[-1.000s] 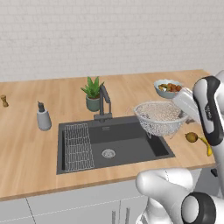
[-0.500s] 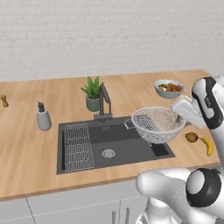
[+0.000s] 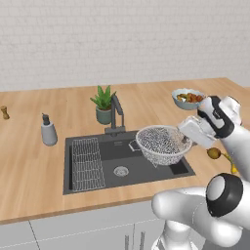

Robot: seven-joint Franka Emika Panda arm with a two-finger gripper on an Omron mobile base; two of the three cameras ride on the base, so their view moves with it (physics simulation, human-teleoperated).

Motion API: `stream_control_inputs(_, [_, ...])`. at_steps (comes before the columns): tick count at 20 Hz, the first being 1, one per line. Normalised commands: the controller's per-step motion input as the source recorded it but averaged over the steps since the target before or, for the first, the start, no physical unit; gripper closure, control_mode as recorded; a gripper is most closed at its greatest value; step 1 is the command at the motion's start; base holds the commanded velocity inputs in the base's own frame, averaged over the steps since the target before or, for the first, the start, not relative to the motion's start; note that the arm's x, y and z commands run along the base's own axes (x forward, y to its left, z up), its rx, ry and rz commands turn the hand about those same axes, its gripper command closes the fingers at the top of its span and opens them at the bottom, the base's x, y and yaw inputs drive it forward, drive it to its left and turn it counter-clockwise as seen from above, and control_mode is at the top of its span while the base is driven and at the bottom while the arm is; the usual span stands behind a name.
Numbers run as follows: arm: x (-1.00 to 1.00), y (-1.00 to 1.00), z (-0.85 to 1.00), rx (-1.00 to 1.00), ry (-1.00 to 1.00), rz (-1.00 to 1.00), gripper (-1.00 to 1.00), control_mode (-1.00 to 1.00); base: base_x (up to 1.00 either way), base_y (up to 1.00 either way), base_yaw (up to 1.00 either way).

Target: Put the colander in the sink, put the pear, banana in the colander, and turn on the sink faucet and pour water over the colander.

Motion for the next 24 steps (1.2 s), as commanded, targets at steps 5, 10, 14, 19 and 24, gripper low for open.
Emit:
stream_control_inputs(5, [0.16, 0.46, -0.38, -0.05, 0.0, -0.01, 1.0, -1.0, 0.0, 0.0, 0.0])
stream_control_inputs(10, [0.22, 0.0, -0.5, -0.02, 0.0, 0.0, 1.0, -1.0, 0.0, 0.0, 0.0])
stream_control_inputs(14, [0.26, 0.04, -0.44, 0.0, 0.0, 0.0, 1.0, -1.0, 0.0, 0.0, 0.0])
stream_control_inputs(19, [0.32, 0.14, -0.32, 0.0, 0.0, 0.03, 1.0, -1.0, 0.0, 0.0, 0.0])
stream_control_inputs(24, [0.28, 0.27, -0.14, 0.0, -0.02, 0.08, 1.0, -1.0, 0.0, 0.0, 0.0])
